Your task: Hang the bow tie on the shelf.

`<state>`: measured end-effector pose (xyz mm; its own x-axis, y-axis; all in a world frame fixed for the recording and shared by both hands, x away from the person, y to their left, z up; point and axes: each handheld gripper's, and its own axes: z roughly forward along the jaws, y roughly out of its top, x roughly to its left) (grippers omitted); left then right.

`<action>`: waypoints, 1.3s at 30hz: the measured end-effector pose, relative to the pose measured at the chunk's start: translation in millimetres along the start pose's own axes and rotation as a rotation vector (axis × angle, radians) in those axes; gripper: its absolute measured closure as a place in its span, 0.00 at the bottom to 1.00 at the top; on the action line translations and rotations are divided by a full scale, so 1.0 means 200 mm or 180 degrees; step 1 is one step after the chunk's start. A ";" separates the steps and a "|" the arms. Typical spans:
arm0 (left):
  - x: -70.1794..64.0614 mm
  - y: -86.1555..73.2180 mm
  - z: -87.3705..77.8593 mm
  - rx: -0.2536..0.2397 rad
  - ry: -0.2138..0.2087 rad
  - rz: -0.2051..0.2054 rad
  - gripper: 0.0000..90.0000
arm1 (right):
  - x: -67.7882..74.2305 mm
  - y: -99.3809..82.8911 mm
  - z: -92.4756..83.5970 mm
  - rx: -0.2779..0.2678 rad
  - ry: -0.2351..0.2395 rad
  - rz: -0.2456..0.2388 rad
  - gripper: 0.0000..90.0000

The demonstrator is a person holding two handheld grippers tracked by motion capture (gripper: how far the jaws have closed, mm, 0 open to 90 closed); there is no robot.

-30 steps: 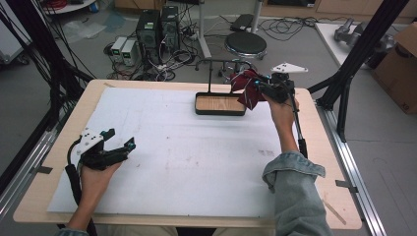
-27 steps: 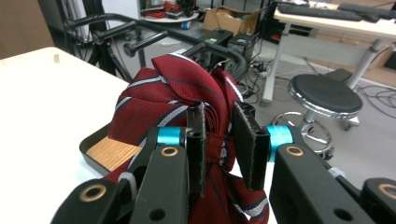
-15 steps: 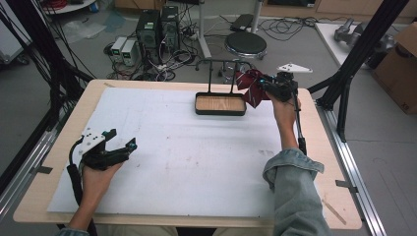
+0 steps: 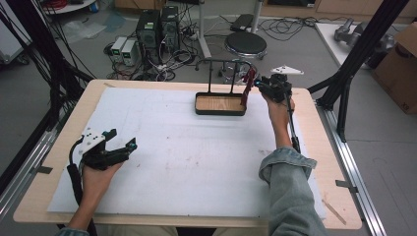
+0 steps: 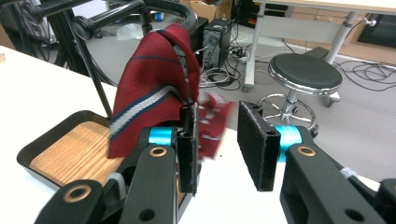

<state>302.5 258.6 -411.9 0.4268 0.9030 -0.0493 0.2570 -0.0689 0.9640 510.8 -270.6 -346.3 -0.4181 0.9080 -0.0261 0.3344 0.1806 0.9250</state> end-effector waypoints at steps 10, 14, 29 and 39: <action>0.00 0.00 0.00 -0.0010 0.0008 0.0012 0.21 | -0.04 0.01 -0.05 -0.0023 -0.0057 0.0033 0.48; 0.00 0.00 0.00 -0.0012 0.0006 0.0004 0.21 | -0.06 0.03 -0.11 -0.0105 -0.0070 0.0109 0.37; -0.02 0.01 0.01 -0.0022 -0.0016 0.0021 0.21 | -0.06 0.11 -0.33 -0.0302 0.0074 0.0220 0.21; -0.02 0.01 0.02 -0.0024 -0.0031 0.0016 0.21 | -0.05 0.09 -0.49 -0.0414 -0.0038 0.0258 0.14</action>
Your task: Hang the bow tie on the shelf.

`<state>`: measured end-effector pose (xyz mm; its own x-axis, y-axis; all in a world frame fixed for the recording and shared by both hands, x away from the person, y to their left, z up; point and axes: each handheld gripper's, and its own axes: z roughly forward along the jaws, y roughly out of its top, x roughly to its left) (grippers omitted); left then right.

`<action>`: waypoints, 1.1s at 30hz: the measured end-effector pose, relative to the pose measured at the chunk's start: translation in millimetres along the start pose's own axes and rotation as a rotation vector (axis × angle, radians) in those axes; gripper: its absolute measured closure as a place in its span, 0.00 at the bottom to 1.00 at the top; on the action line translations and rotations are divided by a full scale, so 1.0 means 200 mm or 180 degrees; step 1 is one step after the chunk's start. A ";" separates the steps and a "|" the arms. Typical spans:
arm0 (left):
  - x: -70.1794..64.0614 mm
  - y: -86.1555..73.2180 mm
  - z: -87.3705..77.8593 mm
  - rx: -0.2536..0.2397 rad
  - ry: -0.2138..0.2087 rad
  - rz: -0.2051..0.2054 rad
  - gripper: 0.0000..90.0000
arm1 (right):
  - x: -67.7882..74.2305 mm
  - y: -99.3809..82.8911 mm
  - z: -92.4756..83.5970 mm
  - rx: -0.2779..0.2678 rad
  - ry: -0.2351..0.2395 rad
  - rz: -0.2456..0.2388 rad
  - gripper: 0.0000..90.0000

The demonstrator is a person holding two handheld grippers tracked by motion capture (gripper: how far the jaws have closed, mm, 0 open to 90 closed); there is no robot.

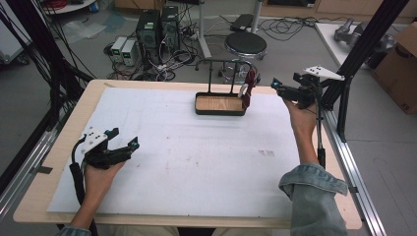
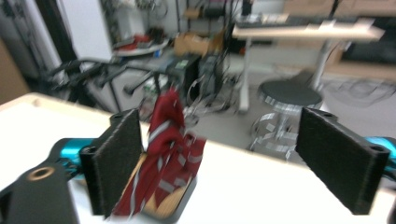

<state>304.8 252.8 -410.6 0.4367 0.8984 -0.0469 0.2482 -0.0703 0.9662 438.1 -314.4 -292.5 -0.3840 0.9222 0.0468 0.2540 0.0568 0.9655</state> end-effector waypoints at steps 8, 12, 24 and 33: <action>-0.01 0.00 0.01 0.0005 -0.0007 0.0014 0.21 | -0.01 -0.07 -0.15 -0.0101 -0.0019 0.0031 0.13; -0.02 0.00 0.00 0.0010 0.0004 0.0027 0.21 | -0.01 -0.12 -0.21 -0.0155 -0.0023 0.0055 0.13; -0.01 -0.01 0.00 0.0011 0.0040 0.0031 0.21 | 0.02 -0.26 -0.45 -0.0510 -0.0060 0.0087 0.13; -0.01 -0.01 0.00 0.0018 0.0058 0.0032 0.21 | 0.09 -0.41 -0.53 -0.0616 -0.0027 0.0135 0.12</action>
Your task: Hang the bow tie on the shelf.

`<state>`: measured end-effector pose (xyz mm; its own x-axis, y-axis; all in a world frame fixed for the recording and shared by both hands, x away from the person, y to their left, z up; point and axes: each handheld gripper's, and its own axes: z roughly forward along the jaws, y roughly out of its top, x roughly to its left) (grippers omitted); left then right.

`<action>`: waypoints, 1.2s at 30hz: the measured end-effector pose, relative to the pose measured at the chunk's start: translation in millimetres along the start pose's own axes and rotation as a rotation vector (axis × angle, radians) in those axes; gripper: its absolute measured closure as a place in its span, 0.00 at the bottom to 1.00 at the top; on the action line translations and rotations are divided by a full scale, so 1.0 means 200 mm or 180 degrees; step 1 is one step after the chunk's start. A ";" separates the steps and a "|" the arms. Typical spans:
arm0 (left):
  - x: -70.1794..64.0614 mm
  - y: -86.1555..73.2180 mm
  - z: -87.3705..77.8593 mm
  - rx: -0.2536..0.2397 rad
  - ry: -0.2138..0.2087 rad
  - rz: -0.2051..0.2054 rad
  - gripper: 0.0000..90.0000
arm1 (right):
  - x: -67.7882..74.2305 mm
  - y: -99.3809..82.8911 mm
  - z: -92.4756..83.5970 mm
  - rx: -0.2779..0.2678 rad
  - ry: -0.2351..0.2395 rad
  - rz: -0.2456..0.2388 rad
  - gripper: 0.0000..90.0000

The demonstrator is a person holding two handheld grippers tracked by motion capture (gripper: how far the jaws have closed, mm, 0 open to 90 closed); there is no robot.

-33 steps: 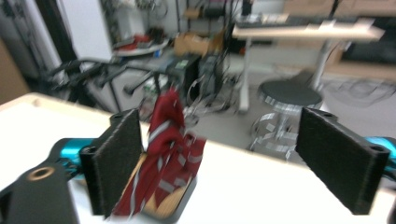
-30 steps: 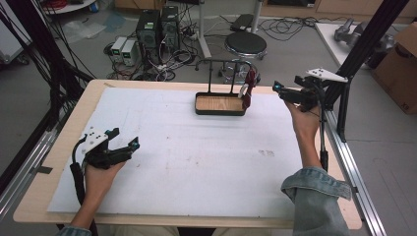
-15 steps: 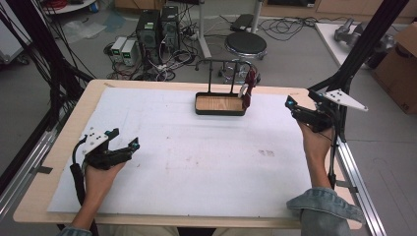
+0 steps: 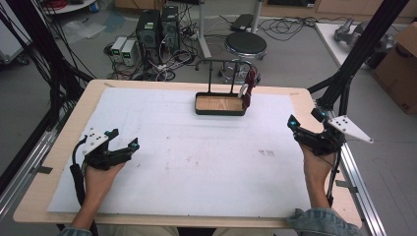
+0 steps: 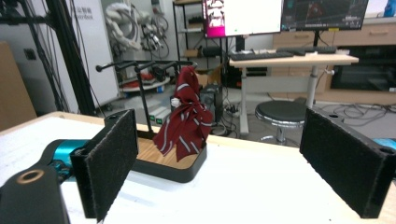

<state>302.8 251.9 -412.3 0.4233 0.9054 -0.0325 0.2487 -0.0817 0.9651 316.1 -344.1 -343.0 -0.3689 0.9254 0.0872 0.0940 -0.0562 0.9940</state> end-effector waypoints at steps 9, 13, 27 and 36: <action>0.00 0.00 0.00 0.0013 -0.0004 0.0005 0.21 | 0.05 -0.12 -0.07 -0.0073 -0.0001 0.0036 0.12; 0.00 0.00 0.00 0.0000 0.0004 -0.0003 0.21 | 0.07 -0.18 -0.09 -0.0061 -0.0005 0.0052 0.12; 0.00 -0.01 0.00 0.0025 0.0009 0.0013 0.21 | 0.15 -0.45 -0.10 0.0321 0.0106 0.0153 0.12; 0.00 -0.01 0.01 0.0046 0.0001 0.0015 0.21 | 0.20 -0.48 -0.09 0.0407 0.0147 -0.0036 0.12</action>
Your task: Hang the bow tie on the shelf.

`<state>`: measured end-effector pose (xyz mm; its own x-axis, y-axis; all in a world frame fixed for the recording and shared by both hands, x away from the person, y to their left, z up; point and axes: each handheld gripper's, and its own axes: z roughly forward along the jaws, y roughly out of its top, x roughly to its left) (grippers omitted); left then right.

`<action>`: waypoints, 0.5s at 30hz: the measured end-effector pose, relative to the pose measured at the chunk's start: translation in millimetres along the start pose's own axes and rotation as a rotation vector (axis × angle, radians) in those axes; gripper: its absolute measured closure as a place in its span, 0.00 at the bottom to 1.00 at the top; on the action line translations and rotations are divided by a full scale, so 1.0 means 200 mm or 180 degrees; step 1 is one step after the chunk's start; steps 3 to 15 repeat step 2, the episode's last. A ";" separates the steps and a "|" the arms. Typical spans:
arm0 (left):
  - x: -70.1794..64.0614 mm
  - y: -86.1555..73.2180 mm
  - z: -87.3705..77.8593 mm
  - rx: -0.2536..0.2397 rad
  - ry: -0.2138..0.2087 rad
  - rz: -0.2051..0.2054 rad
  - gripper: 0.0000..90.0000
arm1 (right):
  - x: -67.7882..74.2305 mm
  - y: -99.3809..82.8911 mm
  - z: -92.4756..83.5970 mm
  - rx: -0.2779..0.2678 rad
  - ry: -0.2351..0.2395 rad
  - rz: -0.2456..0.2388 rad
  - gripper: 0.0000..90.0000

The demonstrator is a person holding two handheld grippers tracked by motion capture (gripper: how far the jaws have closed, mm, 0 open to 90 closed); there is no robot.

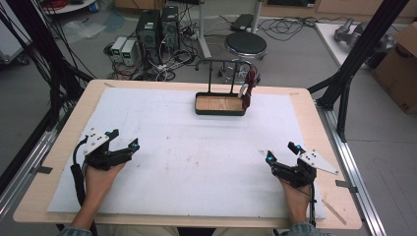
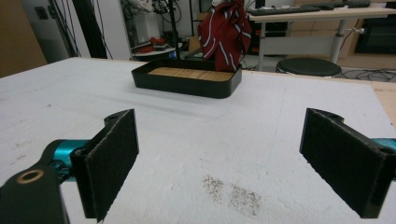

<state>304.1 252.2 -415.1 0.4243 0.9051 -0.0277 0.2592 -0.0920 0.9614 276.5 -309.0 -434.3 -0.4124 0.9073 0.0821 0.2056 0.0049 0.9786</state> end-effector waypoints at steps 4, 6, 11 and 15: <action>0.01 0.00 0.00 0.0019 0.0001 0.0000 0.21 | 0.00 0.00 0.00 0.0008 -0.0010 0.0008 0.12; 0.01 0.00 0.00 0.0019 0.0001 0.0000 0.21 | 0.00 0.00 0.00 0.0008 -0.0010 0.0008 0.12; 0.01 0.00 0.00 0.0019 0.0001 0.0000 0.21 | 0.00 0.00 0.00 0.0008 -0.0010 0.0008 0.12; 0.01 0.00 0.00 0.0019 0.0001 0.0000 0.21 | 0.00 0.00 0.00 0.0008 -0.0010 0.0008 0.12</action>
